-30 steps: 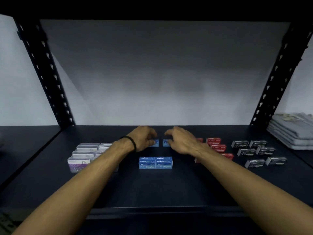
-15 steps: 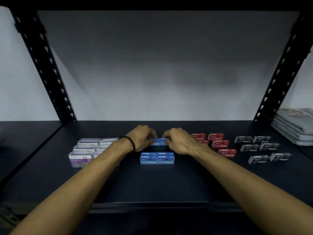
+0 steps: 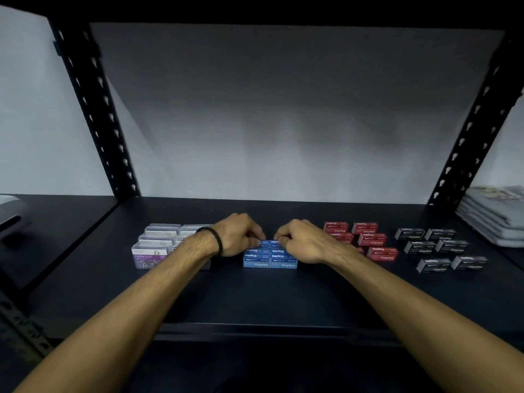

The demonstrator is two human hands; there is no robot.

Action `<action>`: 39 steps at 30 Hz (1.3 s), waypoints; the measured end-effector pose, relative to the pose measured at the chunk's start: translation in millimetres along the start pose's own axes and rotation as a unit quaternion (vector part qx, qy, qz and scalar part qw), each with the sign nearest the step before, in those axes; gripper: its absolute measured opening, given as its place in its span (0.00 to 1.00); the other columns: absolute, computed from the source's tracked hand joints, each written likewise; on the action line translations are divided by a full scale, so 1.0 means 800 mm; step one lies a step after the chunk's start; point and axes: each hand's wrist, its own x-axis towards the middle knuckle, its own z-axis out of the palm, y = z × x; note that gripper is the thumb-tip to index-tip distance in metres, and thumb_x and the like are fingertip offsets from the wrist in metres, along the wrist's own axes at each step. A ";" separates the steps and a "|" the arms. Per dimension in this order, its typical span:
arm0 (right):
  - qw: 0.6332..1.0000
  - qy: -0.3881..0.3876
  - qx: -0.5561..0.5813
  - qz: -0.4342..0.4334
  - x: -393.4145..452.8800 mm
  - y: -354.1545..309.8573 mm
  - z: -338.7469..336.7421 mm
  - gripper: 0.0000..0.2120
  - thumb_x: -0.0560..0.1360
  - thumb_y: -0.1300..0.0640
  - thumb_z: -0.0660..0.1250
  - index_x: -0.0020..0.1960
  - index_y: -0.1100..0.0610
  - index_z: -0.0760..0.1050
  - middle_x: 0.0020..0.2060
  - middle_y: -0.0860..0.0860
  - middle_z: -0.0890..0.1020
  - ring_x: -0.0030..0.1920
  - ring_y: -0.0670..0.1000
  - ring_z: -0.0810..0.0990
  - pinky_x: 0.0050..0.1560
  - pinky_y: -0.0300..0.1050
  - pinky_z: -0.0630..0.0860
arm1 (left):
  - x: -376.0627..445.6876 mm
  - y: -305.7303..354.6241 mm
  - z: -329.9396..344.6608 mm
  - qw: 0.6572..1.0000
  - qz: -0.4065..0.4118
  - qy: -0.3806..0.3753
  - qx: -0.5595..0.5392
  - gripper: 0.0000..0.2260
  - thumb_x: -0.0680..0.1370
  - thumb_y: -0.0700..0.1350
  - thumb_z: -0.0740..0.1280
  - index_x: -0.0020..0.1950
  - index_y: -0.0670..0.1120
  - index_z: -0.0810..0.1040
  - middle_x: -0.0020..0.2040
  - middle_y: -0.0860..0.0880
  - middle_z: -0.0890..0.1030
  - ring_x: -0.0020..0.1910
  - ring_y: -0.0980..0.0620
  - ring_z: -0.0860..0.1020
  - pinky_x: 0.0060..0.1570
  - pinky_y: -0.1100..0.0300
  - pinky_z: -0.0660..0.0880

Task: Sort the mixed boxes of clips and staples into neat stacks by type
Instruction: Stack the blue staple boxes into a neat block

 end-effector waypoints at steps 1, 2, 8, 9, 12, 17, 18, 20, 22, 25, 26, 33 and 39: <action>1.000 -0.003 0.002 0.000 -0.002 -0.001 0.000 0.14 0.80 0.60 0.58 0.55 0.52 0.82 0.50 0.49 0.84 0.50 0.50 0.81 0.53 0.49 0.79 | -0.002 0.000 -0.001 1.000 0.000 -0.002 -0.003 0.09 0.79 0.45 0.66 0.57 0.52 0.82 0.52 0.56 0.83 0.46 0.62 0.77 0.48 0.69 0.70; 1.000 -0.006 0.006 0.001 -0.004 -0.002 0.000 0.15 0.80 0.60 0.58 0.55 0.52 0.82 0.50 0.48 0.84 0.50 0.50 0.81 0.53 0.49 0.79 | -0.004 0.001 -0.001 1.000 0.001 -0.004 -0.005 0.10 0.79 0.45 0.65 0.58 0.52 0.82 0.52 0.57 0.83 0.44 0.64 0.77 0.46 0.71 0.69; 1.000 -0.017 0.023 0.004 -0.011 -0.005 0.001 0.15 0.80 0.58 0.57 0.57 0.52 0.82 0.51 0.47 0.83 0.50 0.47 0.81 0.48 0.43 0.77 | -0.013 0.008 -0.003 1.000 -0.012 -0.013 -0.011 0.10 0.80 0.48 0.63 0.57 0.52 0.82 0.52 0.58 0.83 0.47 0.63 0.78 0.50 0.67 0.71; 0.999 -0.019 0.025 0.007 -0.013 -0.006 0.000 0.15 0.80 0.57 0.57 0.56 0.53 0.82 0.50 0.48 0.84 0.49 0.48 0.82 0.48 0.45 0.79 | -0.015 0.010 -0.003 1.000 -0.017 -0.017 -0.011 0.10 0.80 0.48 0.63 0.57 0.52 0.82 0.53 0.57 0.83 0.50 0.61 0.78 0.53 0.65 0.72; 0.999 -0.024 0.028 0.015 -0.016 -0.007 -0.002 0.15 0.78 0.54 0.58 0.53 0.53 0.82 0.47 0.51 0.85 0.49 0.52 0.83 0.51 0.51 0.81 | -0.018 0.012 -0.004 0.999 -0.026 -0.027 0.000 0.11 0.78 0.51 0.64 0.57 0.53 0.82 0.54 0.56 0.83 0.53 0.58 0.78 0.54 0.62 0.73; 0.997 -0.075 0.000 0.007 -0.023 -0.007 -0.008 0.19 0.72 0.47 0.66 0.62 0.48 0.77 0.53 0.48 0.81 0.51 0.49 0.80 0.54 0.50 0.79 | -0.022 0.014 -0.004 0.998 -0.039 -0.055 0.016 0.17 0.72 0.58 0.71 0.59 0.55 0.79 0.50 0.57 0.82 0.50 0.56 0.79 0.47 0.62 0.73; 0.997 -0.079 -0.017 0.000 -0.024 -0.007 -0.008 0.20 0.71 0.47 0.68 0.62 0.49 0.77 0.52 0.48 0.80 0.50 0.50 0.80 0.52 0.50 0.79 | -0.022 0.014 -0.002 0.997 -0.038 -0.057 0.019 0.20 0.70 0.58 0.72 0.60 0.55 0.78 0.50 0.57 0.81 0.50 0.55 0.79 0.48 0.62 0.73; 0.996 -0.076 -0.046 -0.017 -0.025 -0.004 -0.005 0.21 0.69 0.49 0.71 0.62 0.49 0.76 0.51 0.48 0.79 0.48 0.49 0.79 0.51 0.50 0.79 | -0.022 0.013 0.001 0.998 -0.031 -0.053 0.024 0.22 0.69 0.57 0.75 0.61 0.54 0.78 0.51 0.56 0.81 0.49 0.54 0.79 0.49 0.60 0.75; 0.996 -0.067 -0.059 -0.029 -0.024 -0.001 -0.001 0.21 0.70 0.53 0.71 0.63 0.50 0.75 0.51 0.48 0.78 0.48 0.49 0.79 0.49 0.48 0.79 | -0.022 0.012 0.004 0.998 -0.025 -0.043 0.039 0.21 0.69 0.54 0.75 0.61 0.54 0.77 0.51 0.54 0.82 0.49 0.54 0.79 0.50 0.59 0.75; 0.995 -0.065 -0.062 -0.036 -0.021 0.002 0.002 0.20 0.72 0.55 0.70 0.64 0.51 0.74 0.53 0.48 0.76 0.48 0.49 0.78 0.49 0.46 0.78 | -0.021 0.011 0.007 0.998 -0.020 -0.037 0.049 0.20 0.71 0.52 0.74 0.62 0.53 0.78 0.52 0.53 0.82 0.49 0.54 0.79 0.49 0.59 0.75; 0.995 -0.064 -0.067 -0.039 -0.020 0.002 0.003 0.19 0.72 0.55 0.70 0.63 0.51 0.74 0.52 0.49 0.77 0.48 0.49 0.78 0.49 0.48 0.79 | -0.021 0.011 0.008 0.998 -0.019 -0.037 0.051 0.19 0.71 0.52 0.73 0.62 0.53 0.78 0.52 0.53 0.82 0.49 0.54 0.79 0.49 0.59 0.75; 0.995 -0.054 -0.066 -0.041 -0.019 0.000 0.008 0.13 0.72 0.58 0.69 0.57 0.52 0.76 0.47 0.48 0.78 0.43 0.48 0.79 0.39 0.42 0.75 | -0.021 0.010 0.009 0.998 -0.021 -0.029 0.056 0.19 0.71 0.52 0.73 0.61 0.53 0.78 0.51 0.52 0.82 0.48 0.53 0.79 0.51 0.56 0.77; 0.996 -0.051 -0.060 -0.039 -0.016 -0.003 0.011 0.13 0.73 0.58 0.70 0.57 0.53 0.76 0.48 0.49 0.79 0.42 0.47 0.79 0.36 0.40 0.73 | -0.023 0.010 0.008 0.998 -0.025 -0.028 0.060 0.19 0.71 0.52 0.73 0.61 0.53 0.78 0.51 0.52 0.81 0.48 0.53 0.79 0.51 0.57 0.76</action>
